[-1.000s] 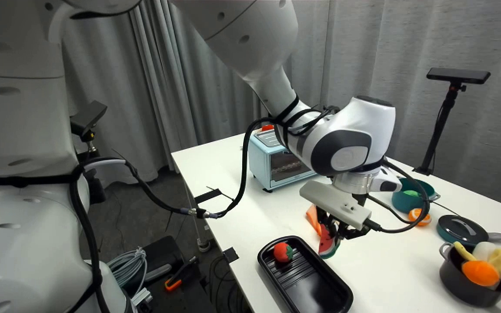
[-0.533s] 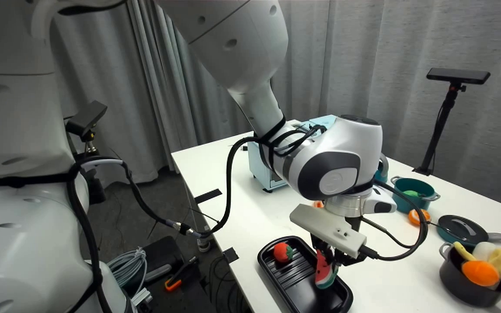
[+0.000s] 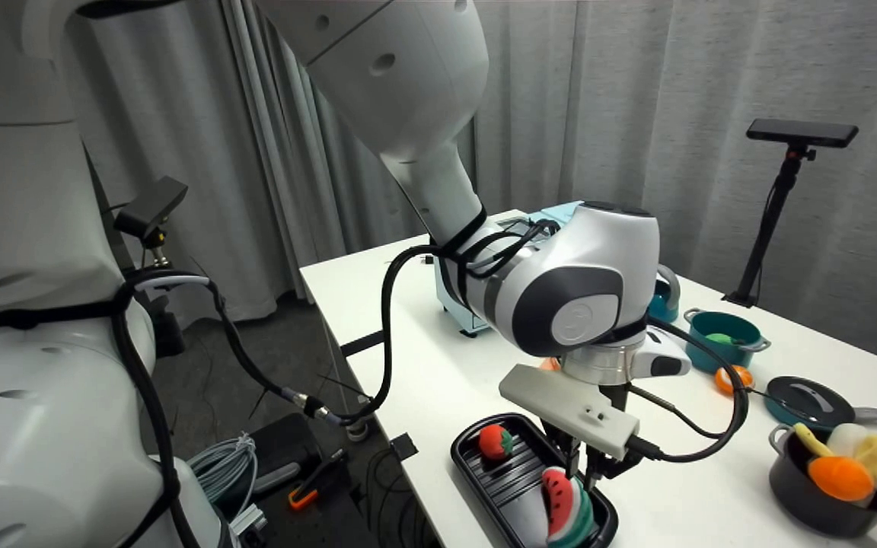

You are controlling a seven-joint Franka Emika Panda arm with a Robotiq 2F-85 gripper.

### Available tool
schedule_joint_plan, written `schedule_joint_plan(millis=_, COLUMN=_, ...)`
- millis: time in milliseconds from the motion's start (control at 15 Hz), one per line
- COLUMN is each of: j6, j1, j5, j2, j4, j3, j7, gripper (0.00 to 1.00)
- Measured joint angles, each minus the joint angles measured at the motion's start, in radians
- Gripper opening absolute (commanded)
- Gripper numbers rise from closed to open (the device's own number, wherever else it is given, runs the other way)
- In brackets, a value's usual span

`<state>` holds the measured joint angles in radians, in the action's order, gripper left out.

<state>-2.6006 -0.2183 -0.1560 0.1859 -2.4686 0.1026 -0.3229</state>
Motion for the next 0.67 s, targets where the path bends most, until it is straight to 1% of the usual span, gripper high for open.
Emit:
schedule_joint_plan(millis=67, j6=0.000, j1=0.005, j5=0.000, j2=-0.007, j4=0.000, j3=-0.001, j7=0.002, gripper=0.65)
schedule_joint_plan(millis=400, j6=-0.001, j1=0.036, j5=0.011, j2=-0.056, j4=0.000, j3=-0.013, j7=0.024, gripper=1.00)
schedule_joint_plan(millis=667, j6=-0.001, j1=0.046, j5=0.044, j2=-0.099, j4=0.002, j3=-0.015, j7=0.026, gripper=1.00)
